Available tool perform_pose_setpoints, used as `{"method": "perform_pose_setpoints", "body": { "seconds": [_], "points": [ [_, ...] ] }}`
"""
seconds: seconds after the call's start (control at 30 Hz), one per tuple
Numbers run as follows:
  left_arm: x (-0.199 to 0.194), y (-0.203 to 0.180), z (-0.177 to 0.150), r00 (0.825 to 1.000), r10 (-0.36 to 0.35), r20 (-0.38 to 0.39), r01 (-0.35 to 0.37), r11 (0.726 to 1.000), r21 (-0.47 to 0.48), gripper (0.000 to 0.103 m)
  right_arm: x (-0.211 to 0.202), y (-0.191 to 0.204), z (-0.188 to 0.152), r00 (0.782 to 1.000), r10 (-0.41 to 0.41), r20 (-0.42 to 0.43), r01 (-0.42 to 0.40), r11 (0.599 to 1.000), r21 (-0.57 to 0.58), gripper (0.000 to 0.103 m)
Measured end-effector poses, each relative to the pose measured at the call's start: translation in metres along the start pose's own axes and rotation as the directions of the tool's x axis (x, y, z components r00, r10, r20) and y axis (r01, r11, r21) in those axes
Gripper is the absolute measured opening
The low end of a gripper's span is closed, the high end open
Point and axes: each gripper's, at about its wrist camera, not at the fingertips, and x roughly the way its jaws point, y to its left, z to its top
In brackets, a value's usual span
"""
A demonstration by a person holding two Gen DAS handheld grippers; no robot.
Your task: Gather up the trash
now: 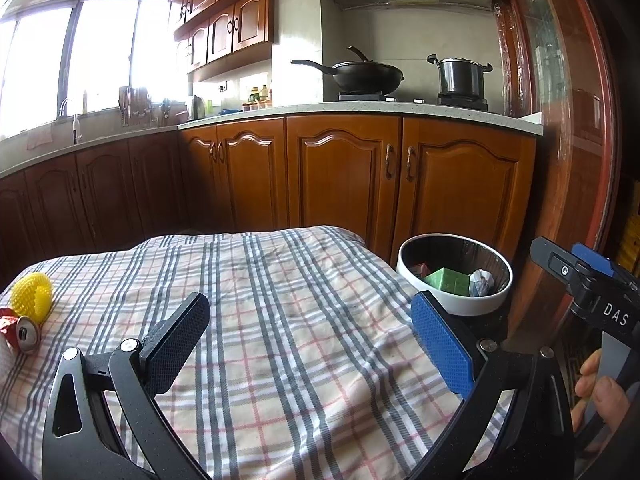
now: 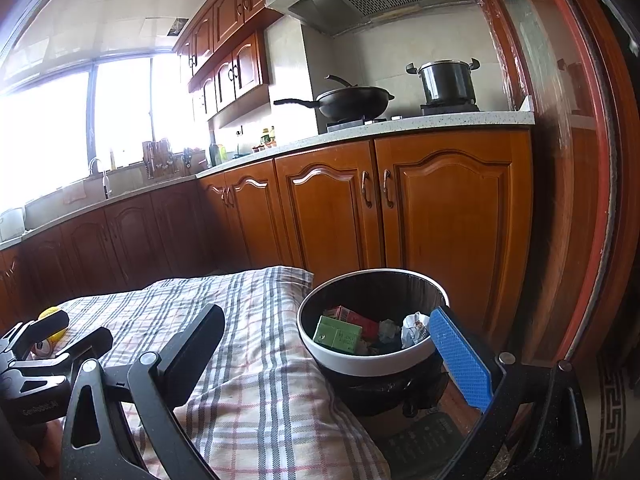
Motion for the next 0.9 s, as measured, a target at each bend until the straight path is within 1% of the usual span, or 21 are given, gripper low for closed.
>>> {"method": "perform_pose_setpoints", "body": {
  "seconds": [0.9],
  "points": [
    [-0.0024, -0.0018, 0.0021, 1.0, -0.008, 0.004, 0.008, 1.0, 0.007, 0.103, -0.0026, 0.0035, 0.0027, 1.0, 0.013, 0.006, -0.013, 1.0, -0.002, 0.103]
  ]
}}
